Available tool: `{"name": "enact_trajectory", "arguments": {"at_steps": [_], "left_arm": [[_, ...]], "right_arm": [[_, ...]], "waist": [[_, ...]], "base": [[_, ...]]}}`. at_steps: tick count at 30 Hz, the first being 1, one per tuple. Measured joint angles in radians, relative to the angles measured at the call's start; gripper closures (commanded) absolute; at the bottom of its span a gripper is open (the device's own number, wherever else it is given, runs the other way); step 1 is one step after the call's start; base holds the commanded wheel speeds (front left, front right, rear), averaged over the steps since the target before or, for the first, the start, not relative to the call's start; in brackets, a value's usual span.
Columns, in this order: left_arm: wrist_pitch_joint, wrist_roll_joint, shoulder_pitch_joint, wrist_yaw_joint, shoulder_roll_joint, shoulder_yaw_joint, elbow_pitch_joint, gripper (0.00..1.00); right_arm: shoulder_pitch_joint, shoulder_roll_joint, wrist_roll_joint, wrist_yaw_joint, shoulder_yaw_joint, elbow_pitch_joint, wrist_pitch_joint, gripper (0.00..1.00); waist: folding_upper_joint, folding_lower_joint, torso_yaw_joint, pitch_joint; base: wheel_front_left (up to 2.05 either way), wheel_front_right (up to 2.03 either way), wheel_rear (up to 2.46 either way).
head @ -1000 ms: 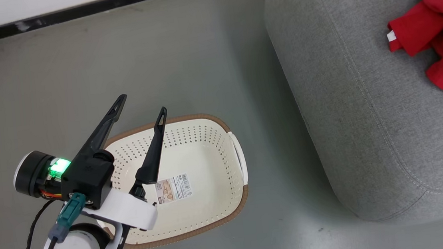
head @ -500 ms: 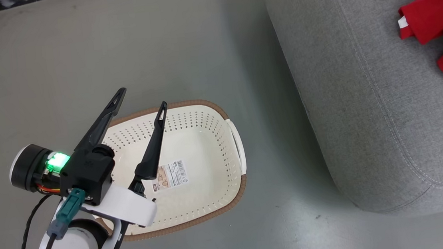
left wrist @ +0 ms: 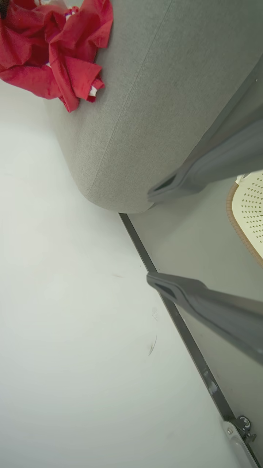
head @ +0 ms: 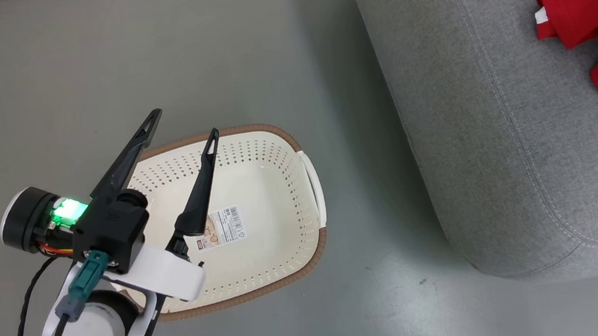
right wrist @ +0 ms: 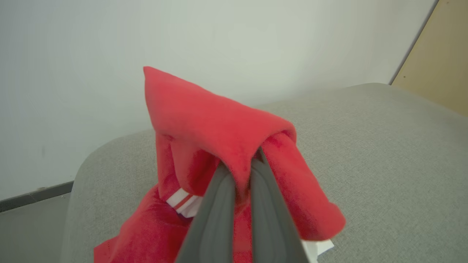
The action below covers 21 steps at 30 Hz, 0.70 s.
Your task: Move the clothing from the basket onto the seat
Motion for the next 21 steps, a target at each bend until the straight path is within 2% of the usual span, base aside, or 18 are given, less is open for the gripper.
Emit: {"name": "enact_trajectory", "arguments": {"at_steps": [8, 16, 17, 19, 21], "left_arm": [[-0.007, 0.000, 0.000, 0.000, -0.007, 0.000, 0.009, 0.00], [-0.022, -0.002, 0.000, 0.001, -0.021, -0.003, 0.024, 0.00], [-0.025, -0.002, 0.000, 0.002, -0.022, -0.003, 0.026, 0.00], [-0.031, -0.006, 0.000, 0.002, -0.027, -0.005, 0.031, 0.00], [-0.037, -0.010, 0.000, 0.002, -0.031, -0.006, 0.037, 0.00]], "right_arm": [[0.054, 0.052, 0.001, 0.000, 0.048, 0.051, -0.017, 1.00], [0.064, 0.058, 0.002, 0.000, 0.085, 0.072, -0.025, 1.00], [0.064, 0.058, 0.002, 0.000, 0.087, 0.074, -0.026, 0.97], [0.064, 0.056, 0.002, 0.000, 0.093, 0.077, -0.034, 0.72], [0.064, 0.054, 0.004, 0.000, 0.104, 0.079, -0.034, 0.53]], "waist": [[0.0000, 0.0000, -0.018, -0.007], [0.0000, 0.0000, -0.028, -0.024], [0.0000, 0.0000, -0.029, -0.027], [0.0000, 0.0000, -0.030, -0.032], [0.0000, 0.0000, -0.031, -0.038]], "base": [[0.00, 0.00, 0.00], [0.00, 0.00, 0.00], [0.00, 0.00, 0.00], [0.00, 0.00, 0.00], [0.00, 0.00, 0.00]]}}
